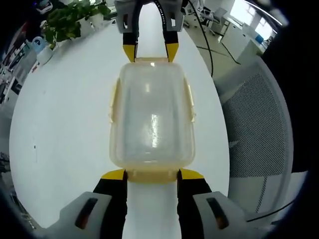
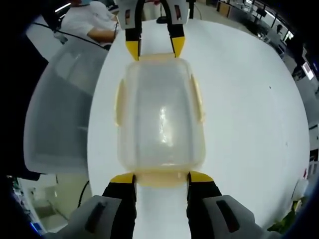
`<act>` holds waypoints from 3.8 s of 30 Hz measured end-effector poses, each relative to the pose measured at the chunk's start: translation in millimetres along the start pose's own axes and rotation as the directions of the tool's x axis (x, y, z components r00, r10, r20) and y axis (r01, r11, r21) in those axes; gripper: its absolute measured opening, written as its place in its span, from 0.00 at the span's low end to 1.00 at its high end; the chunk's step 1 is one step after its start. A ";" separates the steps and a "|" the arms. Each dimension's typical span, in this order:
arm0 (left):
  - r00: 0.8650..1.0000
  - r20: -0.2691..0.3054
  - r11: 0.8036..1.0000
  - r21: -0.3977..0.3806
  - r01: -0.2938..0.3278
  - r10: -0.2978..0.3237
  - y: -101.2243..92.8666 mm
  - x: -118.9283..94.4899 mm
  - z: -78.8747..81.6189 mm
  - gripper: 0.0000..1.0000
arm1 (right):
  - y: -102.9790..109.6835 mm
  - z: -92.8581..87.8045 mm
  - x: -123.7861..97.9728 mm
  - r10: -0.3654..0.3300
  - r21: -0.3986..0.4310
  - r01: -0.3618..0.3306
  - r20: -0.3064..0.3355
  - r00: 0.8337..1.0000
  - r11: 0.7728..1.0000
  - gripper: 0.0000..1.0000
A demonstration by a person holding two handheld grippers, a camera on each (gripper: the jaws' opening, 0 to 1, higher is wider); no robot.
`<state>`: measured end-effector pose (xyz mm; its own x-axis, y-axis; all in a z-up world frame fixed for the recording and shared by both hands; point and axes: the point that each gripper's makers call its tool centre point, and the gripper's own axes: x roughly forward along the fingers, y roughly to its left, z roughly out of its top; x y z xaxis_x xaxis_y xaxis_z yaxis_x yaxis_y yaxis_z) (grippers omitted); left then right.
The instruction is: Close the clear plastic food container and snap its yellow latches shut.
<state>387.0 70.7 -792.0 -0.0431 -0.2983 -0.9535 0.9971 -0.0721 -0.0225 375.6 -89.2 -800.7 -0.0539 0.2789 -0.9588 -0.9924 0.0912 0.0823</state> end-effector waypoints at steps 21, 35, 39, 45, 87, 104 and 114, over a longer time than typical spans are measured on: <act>1.000 -0.031 1.000 -0.013 0.003 -0.003 1.8 9.6 1.8 0.38 | -2.0 -6.6 3.7 0.007 -0.006 -0.007 0.009 1.000 1.000 0.37; 0.999 -0.049 1.000 0.001 0.000 0.000 -4.1 12.0 5.6 0.38 | 0.0 -10.5 1.6 -0.029 -0.065 0.030 0.015 0.999 0.997 0.37; 0.999 -0.045 1.000 -0.003 -0.003 0.003 -1.8 11.4 8.7 0.38 | -1.6 -12.9 -0.3 -0.031 -0.051 0.032 0.025 0.999 0.998 0.37; 0.998 -0.058 1.000 -0.003 -0.001 0.000 -4.5 14.6 10.0 0.38 | 1.5 -15.2 5.2 -0.028 -0.049 0.030 0.025 0.999 0.998 0.37; 0.993 -0.073 0.994 0.058 -0.090 0.095 -6.4 26.8 -3.4 0.42 | 9.2 -22.7 8.9 -0.050 -0.036 0.054 0.108 0.993 0.998 0.41; 0.997 0.000 0.987 -0.145 -0.076 0.077 -2.3 10.6 -3.4 0.44 | -4.5 -7.7 -16.7 -0.109 0.322 0.007 0.301 0.947 0.947 0.42; 0.998 0.028 0.963 -0.268 -0.040 0.049 -7.9 8.8 -1.3 0.41 | 1.0 -7.5 -15.6 -0.111 0.400 -0.017 0.295 0.949 0.916 0.40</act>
<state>378.8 69.8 -800.6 0.0044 -0.3281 -0.9446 0.9782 0.1975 -0.0641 374.6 -100.6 -787.7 0.0913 0.5362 -0.8391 -0.8642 0.4613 0.2008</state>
